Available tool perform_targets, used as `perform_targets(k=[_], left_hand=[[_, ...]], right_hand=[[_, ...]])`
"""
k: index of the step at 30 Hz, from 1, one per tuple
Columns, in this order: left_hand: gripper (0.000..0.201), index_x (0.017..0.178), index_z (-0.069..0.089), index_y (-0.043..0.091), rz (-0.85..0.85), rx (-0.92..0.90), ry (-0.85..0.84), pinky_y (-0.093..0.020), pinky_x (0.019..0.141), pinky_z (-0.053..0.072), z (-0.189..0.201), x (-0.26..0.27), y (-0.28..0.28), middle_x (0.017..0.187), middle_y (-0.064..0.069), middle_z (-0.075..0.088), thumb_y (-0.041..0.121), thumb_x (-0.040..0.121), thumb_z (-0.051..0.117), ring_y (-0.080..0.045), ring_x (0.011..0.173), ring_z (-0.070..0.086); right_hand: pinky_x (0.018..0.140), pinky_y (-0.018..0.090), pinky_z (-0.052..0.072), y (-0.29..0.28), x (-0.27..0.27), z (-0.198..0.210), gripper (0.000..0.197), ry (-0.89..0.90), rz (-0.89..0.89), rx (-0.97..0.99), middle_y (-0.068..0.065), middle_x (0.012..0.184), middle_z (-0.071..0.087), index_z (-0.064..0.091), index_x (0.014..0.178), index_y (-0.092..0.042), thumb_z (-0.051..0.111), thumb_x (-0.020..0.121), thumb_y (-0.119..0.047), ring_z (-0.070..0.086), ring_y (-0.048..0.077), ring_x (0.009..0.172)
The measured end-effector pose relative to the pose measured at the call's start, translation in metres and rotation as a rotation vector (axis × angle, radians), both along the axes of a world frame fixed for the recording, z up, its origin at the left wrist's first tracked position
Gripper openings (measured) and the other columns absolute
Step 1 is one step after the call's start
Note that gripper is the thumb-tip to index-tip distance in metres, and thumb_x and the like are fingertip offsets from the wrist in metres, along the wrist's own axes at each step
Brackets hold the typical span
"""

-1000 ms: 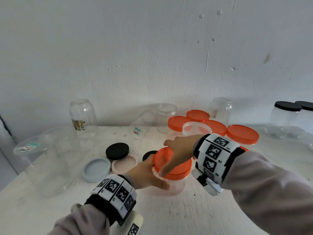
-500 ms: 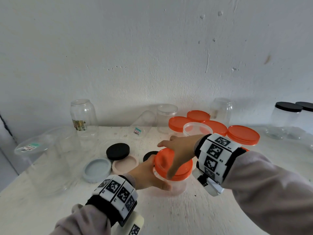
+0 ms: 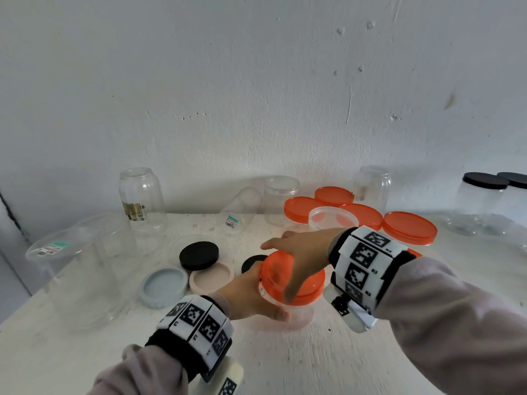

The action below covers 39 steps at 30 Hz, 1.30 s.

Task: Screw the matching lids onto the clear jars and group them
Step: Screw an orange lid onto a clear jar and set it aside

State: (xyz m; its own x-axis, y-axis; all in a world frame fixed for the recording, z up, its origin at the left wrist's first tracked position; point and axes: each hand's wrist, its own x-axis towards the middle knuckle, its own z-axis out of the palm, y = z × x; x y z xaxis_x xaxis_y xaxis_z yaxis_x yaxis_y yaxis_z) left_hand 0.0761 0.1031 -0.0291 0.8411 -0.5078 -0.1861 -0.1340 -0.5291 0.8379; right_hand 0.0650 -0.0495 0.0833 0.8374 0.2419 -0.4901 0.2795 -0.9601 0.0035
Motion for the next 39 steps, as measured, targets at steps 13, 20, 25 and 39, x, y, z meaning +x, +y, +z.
perform_targets(k=[13,20,25,39], left_hand=[[0.106,0.143,0.027,0.025,-0.001,0.011,-0.008,-0.036,0.107,0.040,-0.001,0.001,0.000,0.130,0.011,0.051,0.031,0.059,0.090,-0.012,0.121,0.049],[0.106,0.143,0.027,0.026,-0.002,0.021,-0.019,-0.035,0.106,0.040,-0.001,0.001,-0.001,0.129,0.012,0.051,0.031,0.058,0.090,-0.012,0.120,0.048],[0.103,0.142,0.029,0.025,0.006,0.020,-0.025,-0.031,0.101,0.041,0.000,0.001,-0.001,0.126,0.011,0.053,0.029,0.059,0.090,-0.012,0.118,0.050],[0.103,0.142,0.027,0.024,0.009,0.038,-0.022,-0.037,0.107,0.040,0.002,-0.001,-0.002,0.129,0.009,0.052,0.028,0.060,0.090,-0.014,0.120,0.049]], right_hand=[[0.100,0.049,0.040,-0.003,0.000,-0.003,0.108,-0.019,-0.022,0.021,-0.006,0.148,0.028,0.010,0.146,-0.045,0.071,0.061,-0.070,0.038,0.027,0.132],[0.086,0.039,0.044,-0.003,0.000,-0.005,0.091,-0.030,-0.001,0.036,-0.006,0.139,0.035,0.025,0.143,-0.045,0.066,0.066,-0.071,0.048,0.021,0.110],[0.091,0.044,0.042,-0.001,0.000,-0.013,0.105,-0.095,-0.061,-0.012,0.000,0.144,0.035,0.022,0.146,-0.035,0.055,0.061,-0.085,0.043,0.029,0.126],[0.097,0.047,0.042,-0.004,-0.001,-0.013,0.105,-0.074,-0.074,-0.005,0.000,0.144,0.034,0.020,0.146,-0.036,0.058,0.060,-0.083,0.041,0.030,0.128]])
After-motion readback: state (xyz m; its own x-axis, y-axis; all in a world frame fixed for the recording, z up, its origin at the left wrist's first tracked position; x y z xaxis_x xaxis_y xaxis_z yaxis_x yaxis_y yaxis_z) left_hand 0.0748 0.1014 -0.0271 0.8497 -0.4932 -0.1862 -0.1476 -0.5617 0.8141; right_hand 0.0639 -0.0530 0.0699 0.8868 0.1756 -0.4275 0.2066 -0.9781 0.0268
